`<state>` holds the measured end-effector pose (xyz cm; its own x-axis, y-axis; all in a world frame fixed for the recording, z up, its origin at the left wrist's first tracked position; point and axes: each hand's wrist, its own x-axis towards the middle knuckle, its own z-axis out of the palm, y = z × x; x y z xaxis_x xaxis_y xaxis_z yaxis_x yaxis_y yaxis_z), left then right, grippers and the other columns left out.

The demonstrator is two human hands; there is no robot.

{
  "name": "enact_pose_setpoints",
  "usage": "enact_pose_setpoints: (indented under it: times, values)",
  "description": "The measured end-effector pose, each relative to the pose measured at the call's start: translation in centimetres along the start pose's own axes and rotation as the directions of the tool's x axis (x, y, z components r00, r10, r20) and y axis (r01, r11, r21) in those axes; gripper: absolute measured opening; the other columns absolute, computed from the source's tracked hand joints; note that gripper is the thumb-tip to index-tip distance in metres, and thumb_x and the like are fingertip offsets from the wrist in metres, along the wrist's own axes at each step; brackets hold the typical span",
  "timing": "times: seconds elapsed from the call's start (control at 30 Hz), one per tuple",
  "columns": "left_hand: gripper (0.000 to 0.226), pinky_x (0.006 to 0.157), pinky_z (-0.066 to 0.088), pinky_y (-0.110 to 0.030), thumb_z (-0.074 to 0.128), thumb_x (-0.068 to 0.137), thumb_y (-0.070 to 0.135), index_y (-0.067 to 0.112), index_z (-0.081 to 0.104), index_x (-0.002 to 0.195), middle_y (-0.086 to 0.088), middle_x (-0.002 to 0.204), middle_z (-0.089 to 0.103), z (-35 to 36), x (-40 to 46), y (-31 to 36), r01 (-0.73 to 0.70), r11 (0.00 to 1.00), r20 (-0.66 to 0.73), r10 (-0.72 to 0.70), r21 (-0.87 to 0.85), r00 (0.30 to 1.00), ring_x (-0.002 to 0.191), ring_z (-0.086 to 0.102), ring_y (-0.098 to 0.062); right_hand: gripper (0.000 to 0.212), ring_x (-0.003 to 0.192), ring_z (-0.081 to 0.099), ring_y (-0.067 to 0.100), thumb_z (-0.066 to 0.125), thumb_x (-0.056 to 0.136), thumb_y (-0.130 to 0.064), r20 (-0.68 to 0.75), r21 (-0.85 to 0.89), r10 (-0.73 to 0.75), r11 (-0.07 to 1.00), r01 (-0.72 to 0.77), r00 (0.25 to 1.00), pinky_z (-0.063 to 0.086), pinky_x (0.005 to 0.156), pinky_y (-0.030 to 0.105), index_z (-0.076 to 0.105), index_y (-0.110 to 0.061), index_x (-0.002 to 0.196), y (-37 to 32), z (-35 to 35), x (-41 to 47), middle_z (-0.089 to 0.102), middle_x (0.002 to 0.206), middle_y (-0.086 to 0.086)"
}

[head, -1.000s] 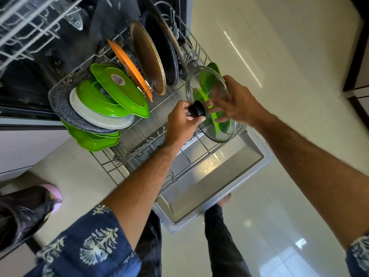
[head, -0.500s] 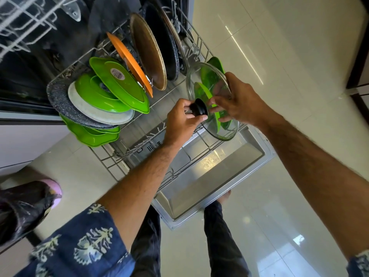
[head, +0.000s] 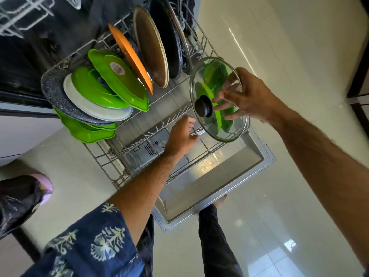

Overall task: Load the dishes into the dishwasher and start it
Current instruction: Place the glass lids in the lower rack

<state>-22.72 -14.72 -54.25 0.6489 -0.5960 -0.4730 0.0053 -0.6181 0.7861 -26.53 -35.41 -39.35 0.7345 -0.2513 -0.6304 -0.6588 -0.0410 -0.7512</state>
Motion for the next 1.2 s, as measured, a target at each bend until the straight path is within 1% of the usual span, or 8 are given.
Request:
enact_pose_setpoints:
  times: [0.07, 0.17, 0.27, 0.43, 0.5, 0.6, 0.9, 1.2]
  values:
    - [0.053, 0.086, 0.045, -0.008, 0.081, 0.079, 0.005, 0.002, 0.058, 0.127, -0.015, 0.124, 0.065, 1.1, 0.0, -1.9, 0.007, 0.995, 0.041, -0.011, 0.103, 0.999, 0.112, 0.063, -0.02, 0.022, 0.089, 0.075, 0.025, 0.058, 0.099, -0.013, 0.009, -0.028, -0.001, 1.0, 0.002, 1.0, 0.061, 0.07, 0.052, 0.045, -0.009, 0.116, -0.2, 0.3, 0.0, 0.072, 0.105, 0.014]
    - [0.054, 0.104, 0.045, -0.029, 0.077, 0.084, 0.012, 0.004, 0.057, 0.134, -0.015, 0.131, 0.063, 2.7, 0.3, -2.7, -0.023, 0.983, 0.11, 0.003, 0.182, 0.994, 0.123, 0.058, -0.027, 0.022, 0.09, 0.075, 0.024, 0.058, 0.099, -0.012, 0.02, -0.041, 0.012, 0.999, -0.011, 1.0, 0.061, 0.07, 0.051, 0.045, -0.013, 0.117, -0.6, 0.4, -0.2, 0.072, 0.105, 0.013]
    - [0.051, 0.104, 0.048, -0.044, 0.074, 0.087, 0.025, 0.008, 0.059, 0.133, -0.013, 0.132, 0.064, 4.1, 1.0, -2.8, 0.018, 0.98, 0.109, -0.04, 0.196, 0.993, 0.122, 0.059, -0.029, 0.023, 0.089, 0.075, 0.023, 0.059, 0.098, -0.012, 0.049, -0.083, 0.026, 0.996, -0.022, 0.998, 0.062, 0.07, 0.051, 0.045, -0.015, 0.116, -0.7, 0.7, -0.3, 0.072, 0.104, 0.012]
    - [0.018, 0.087, 0.055, -0.036, 0.071, 0.091, 0.023, 0.01, 0.068, 0.103, -0.005, 0.11, 0.073, 4.5, 1.7, -2.4, 0.076, 0.995, -0.042, -0.073, 0.065, 0.996, 0.101, 0.069, -0.021, 0.018, 0.085, 0.075, 0.027, 0.058, 0.098, -0.007, -0.05, -0.01, 0.046, 0.999, -0.047, 0.998, 0.061, 0.068, 0.052, 0.046, -0.008, 0.112, -0.2, 1.0, -0.5, 0.073, 0.099, 0.016]
    - [0.014, 0.081, 0.057, -0.036, 0.07, 0.093, 0.022, 0.008, 0.068, 0.096, -0.006, 0.101, 0.075, 4.1, 1.6, -2.3, 0.038, 0.996, -0.056, -0.034, 0.075, 0.998, 0.092, 0.071, -0.02, 0.015, 0.085, 0.075, 0.027, 0.057, 0.098, -0.006, -0.091, -0.006, 0.036, 0.999, -0.036, 0.995, 0.061, 0.066, 0.054, 0.047, -0.009, 0.108, -0.1, 1.2, -0.5, 0.073, 0.098, 0.016]
    - [0.014, 0.083, 0.059, -0.037, 0.069, 0.094, 0.021, 0.009, 0.068, 0.101, -0.006, 0.104, 0.076, 3.6, 1.3, -2.3, -0.022, 0.992, -0.035, 0.027, 0.126, 0.999, 0.093, 0.072, -0.02, 0.015, 0.086, 0.075, 0.028, 0.059, 0.098, -0.008, -0.097, -0.005, 0.021, 1.0, -0.022, 0.995, 0.061, 0.067, 0.053, 0.048, -0.009, 0.108, 0.2, 1.3, -0.5, 0.074, 0.098, 0.016]
    - [0.012, 0.088, 0.057, -0.035, 0.072, 0.091, 0.018, 0.014, 0.07, 0.102, -0.003, 0.106, 0.075, 2.6, 2.0, -3.0, -0.047, 0.985, 0.088, 0.033, 0.165, 0.996, 0.096, 0.07, -0.016, 0.017, 0.086, 0.075, 0.034, 0.06, 0.097, -0.008, -0.117, 0.064, 0.067, 0.996, -0.06, 0.991, 0.06, 0.068, 0.054, 0.05, -0.006, 0.11, 0.0, 0.9, -0.8, 0.075, 0.095, 0.018]
    - [0.012, 0.089, 0.058, -0.038, 0.075, 0.087, 0.016, 0.013, 0.072, 0.099, -0.001, 0.103, 0.075, 3.0, 2.1, -3.6, -0.004, 0.998, 0.052, 0.0, 0.068, 0.999, 0.094, 0.071, -0.014, 0.012, 0.087, 0.074, 0.038, 0.059, 0.096, -0.004, -0.119, 0.113, 0.093, 0.99, -0.08, 0.988, 0.06, 0.068, 0.057, 0.049, -0.01, 0.1, 0.0, 0.9, -0.7, 0.074, 0.095, 0.021]
